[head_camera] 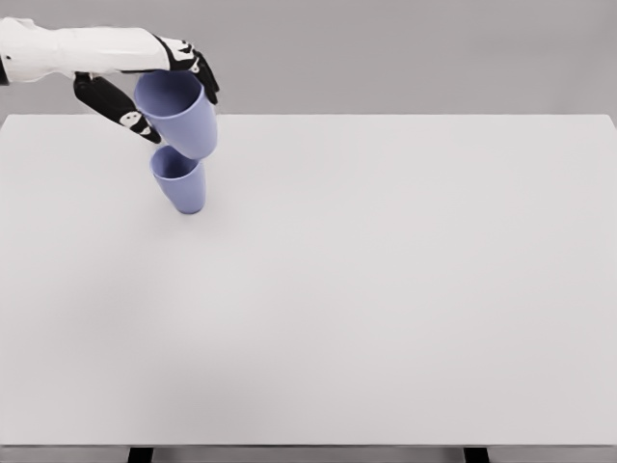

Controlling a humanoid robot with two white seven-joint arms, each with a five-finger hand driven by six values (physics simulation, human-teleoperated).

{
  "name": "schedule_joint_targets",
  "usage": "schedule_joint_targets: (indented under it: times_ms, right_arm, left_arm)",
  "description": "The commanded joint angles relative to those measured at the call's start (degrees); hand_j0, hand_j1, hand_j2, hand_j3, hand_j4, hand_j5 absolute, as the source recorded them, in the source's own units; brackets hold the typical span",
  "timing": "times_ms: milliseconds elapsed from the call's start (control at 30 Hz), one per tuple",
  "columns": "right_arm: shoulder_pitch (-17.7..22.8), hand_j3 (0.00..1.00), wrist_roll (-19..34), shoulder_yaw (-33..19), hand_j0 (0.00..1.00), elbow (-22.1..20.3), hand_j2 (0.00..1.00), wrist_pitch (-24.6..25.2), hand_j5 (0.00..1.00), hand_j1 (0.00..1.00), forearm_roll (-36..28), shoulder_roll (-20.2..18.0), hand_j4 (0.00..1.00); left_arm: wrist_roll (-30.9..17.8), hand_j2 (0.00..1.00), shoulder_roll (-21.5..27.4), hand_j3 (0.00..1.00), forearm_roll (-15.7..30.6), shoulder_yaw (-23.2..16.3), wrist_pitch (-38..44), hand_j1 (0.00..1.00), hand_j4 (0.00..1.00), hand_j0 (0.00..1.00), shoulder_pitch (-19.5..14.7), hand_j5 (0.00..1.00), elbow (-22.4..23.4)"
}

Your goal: Place the right cup on the left cup with left arm

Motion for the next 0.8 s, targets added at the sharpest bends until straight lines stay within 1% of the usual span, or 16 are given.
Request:
schedule_joint_targets:
  times_ms: [0,133,167,300,400,467,600,633,667,767]
  right_arm:
    - [0.0,1.0,0.0,0.0,1.0,0.0,1.0,0.0,1.0,1.0,0.0,0.0,1.0]
    - [0.0,1.0,0.0,0.0,1.0,0.0,1.0,0.0,1.0,1.0,0.1,0.0,1.0]
    - [0.0,1.0,0.0,0.0,1.0,0.0,1.0,0.0,1.0,1.0,0.0,0.0,1.0]
    - [0.0,1.0,0.0,0.0,1.0,0.0,1.0,0.0,1.0,1.0,0.1,0.0,1.0]
    - [0.0,1.0,0.0,0.0,1.0,0.0,1.0,0.0,1.0,1.0,0.1,0.0,1.0]
    - [0.0,1.0,0.0,0.0,1.0,0.0,1.0,0.0,1.0,1.0,0.1,0.0,1.0]
    - [0.0,1.0,0.0,0.0,1.0,0.0,1.0,0.0,1.0,1.0,0.0,0.0,1.0]
    - [0.0,1.0,0.0,0.0,1.0,0.0,1.0,0.0,1.0,1.0,0.1,0.0,1.0]
    - [0.0,1.0,0.0,0.0,1.0,0.0,1.0,0.0,1.0,1.0,0.0,0.0,1.0]
    - [0.0,1.0,0.0,0.0,1.0,0.0,1.0,0.0,1.0,1.0,0.1,0.0,1.0]
  left_arm:
    - [-0.6,0.46,-0.1,0.46,1.3,-2.2,0.1,0.46,0.46,0.46,0.0,0.46,2.3]
    - [-2.2,0.46,-0.1,0.46,1.3,-2.3,0.1,0.46,0.46,0.46,-0.1,0.46,4.0]
    - [-2.8,0.46,-0.1,0.46,1.3,-2.3,0.1,0.46,0.46,0.46,-0.4,0.46,5.1]
    - [-3.0,0.46,-0.9,0.46,1.3,-2.3,0.1,0.46,0.46,0.46,-0.5,0.46,7.7]
    - [-3.0,0.47,-2.4,0.47,1.3,-2.4,0.1,0.47,0.47,0.47,-0.5,0.47,10.5]
    - [-3.0,0.47,-3.9,0.47,1.2,-3.5,0.1,0.47,0.47,0.47,-0.6,0.47,12.7]
    - [-3.0,0.47,-4.5,0.47,1.4,-3.6,0.1,0.47,0.47,0.47,-0.4,0.47,13.1]
    - [-3.0,0.47,-4.4,0.47,1.6,-3.9,0.1,0.47,0.47,0.47,-0.3,0.47,12.8]
    - [-3.0,0.47,-4.4,0.47,2.2,-4.9,0.1,0.47,0.47,0.47,-0.3,0.47,12.7]
    - [-3.0,0.47,-4.4,0.47,2.3,-5.2,0.1,0.47,0.47,0.47,-0.4,0.47,12.5]
